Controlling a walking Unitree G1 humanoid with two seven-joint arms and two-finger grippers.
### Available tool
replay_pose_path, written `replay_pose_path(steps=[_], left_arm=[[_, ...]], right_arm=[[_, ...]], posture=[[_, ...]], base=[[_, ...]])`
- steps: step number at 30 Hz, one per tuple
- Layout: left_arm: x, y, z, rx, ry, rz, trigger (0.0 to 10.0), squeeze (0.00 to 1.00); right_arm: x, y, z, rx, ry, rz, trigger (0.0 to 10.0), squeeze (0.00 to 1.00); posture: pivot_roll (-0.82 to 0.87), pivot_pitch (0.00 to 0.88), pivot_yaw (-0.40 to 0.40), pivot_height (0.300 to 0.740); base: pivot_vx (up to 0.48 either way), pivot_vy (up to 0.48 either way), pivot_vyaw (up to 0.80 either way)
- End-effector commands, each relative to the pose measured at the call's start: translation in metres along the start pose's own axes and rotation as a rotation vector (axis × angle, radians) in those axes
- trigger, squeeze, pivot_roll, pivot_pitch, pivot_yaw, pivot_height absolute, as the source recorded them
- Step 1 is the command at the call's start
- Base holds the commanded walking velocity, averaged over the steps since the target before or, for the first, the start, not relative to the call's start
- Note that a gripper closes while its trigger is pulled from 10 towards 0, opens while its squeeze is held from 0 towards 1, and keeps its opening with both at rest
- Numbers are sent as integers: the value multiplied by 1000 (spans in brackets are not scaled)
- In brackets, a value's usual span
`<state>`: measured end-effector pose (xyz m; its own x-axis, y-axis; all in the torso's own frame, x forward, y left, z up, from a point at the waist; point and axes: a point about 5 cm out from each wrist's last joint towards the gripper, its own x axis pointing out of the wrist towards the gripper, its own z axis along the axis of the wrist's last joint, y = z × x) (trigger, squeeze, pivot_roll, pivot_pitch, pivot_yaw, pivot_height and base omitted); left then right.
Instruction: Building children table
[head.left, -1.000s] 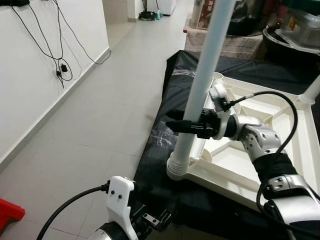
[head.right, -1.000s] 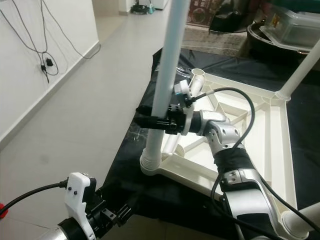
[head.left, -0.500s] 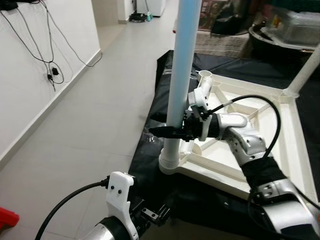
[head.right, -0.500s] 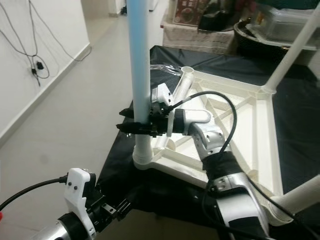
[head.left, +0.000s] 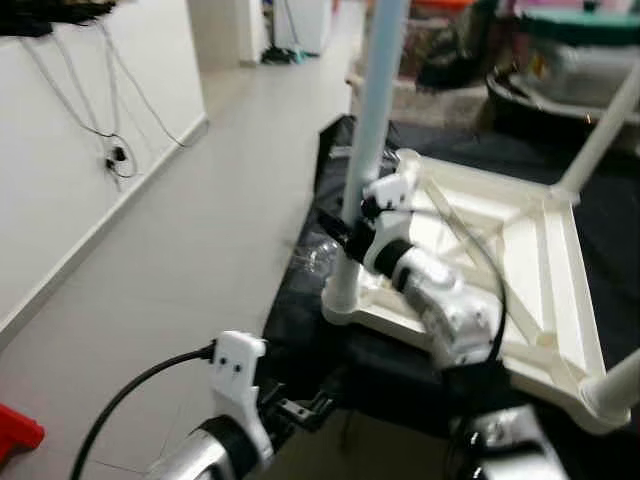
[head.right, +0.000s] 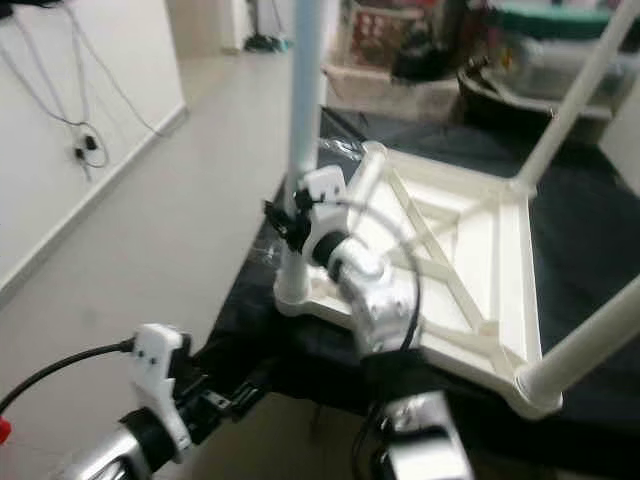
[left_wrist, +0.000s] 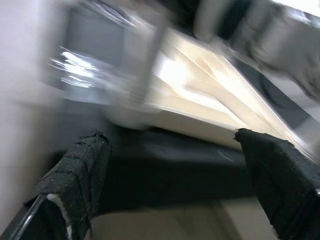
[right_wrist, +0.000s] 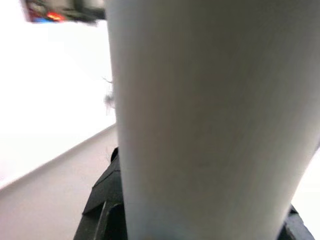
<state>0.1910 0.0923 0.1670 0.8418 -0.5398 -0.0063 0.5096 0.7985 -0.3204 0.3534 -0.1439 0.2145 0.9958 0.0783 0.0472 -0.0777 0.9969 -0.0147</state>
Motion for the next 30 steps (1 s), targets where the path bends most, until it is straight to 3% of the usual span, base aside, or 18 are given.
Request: replay_pose_path(steps=[1, 3, 4, 5, 8, 11, 14, 17, 30], left_arm=[[0, 4, -8, -3, 44, 14, 10000, 0], [3, 10, -7, 6, 33, 36, 10000, 0], [3, 10, -7, 6, 33, 36, 10000, 0], [5, 13, -7, 12, 28, 43, 10000, 0], [6, 16, -6, 21, 21, 54, 10000, 0], [6, 17, -6, 22, 20, 56, 10000, 0], [6, 17, -5, 28, 13, 58, 10000, 0], [5, 16, -5, 30, 8, 56, 10000, 0], [8, 11, -8, 45, 17, 14, 10000, 0]], right_arm=[[-12, -19, -27, -57, 113, -225, 10000, 0], [-23, -2, -24, -28, 59, -420, 10000, 0], [-23, -2, -24, -28, 59, -420, 10000, 0], [-26, 11, -24, 4, 59, -492, 10000, 0], [-26, 30, -31, 21, 159, -671, 10000, 0], [-26, 31, -33, 17, 183, -699, 10000, 0], [-6, 35, -33, 99, 203, -765, 10000, 0], [0, 33, -35, 121, 223, -798, 10000, 0], [9, 37, -28, 131, 207, -822, 10000, 0]], posture=[[66, 131, -54, 740], [70, 110, -46, 740], [70, 110, -46, 740], [78, 103, -53, 740], [81, 93, -51, 740], [81, 93, -51, 740], [93, 77, -61, 740], [92, 73, -61, 740], [93, 55, -62, 740]], base=[[0, 0, 0], [0, 0, 0], [0, 0, 0], [0, 0, 0], [0, 0, 0], [0, 0, 0], [0, 0, 0], [0, 0, 0], [0, 0, 0]])
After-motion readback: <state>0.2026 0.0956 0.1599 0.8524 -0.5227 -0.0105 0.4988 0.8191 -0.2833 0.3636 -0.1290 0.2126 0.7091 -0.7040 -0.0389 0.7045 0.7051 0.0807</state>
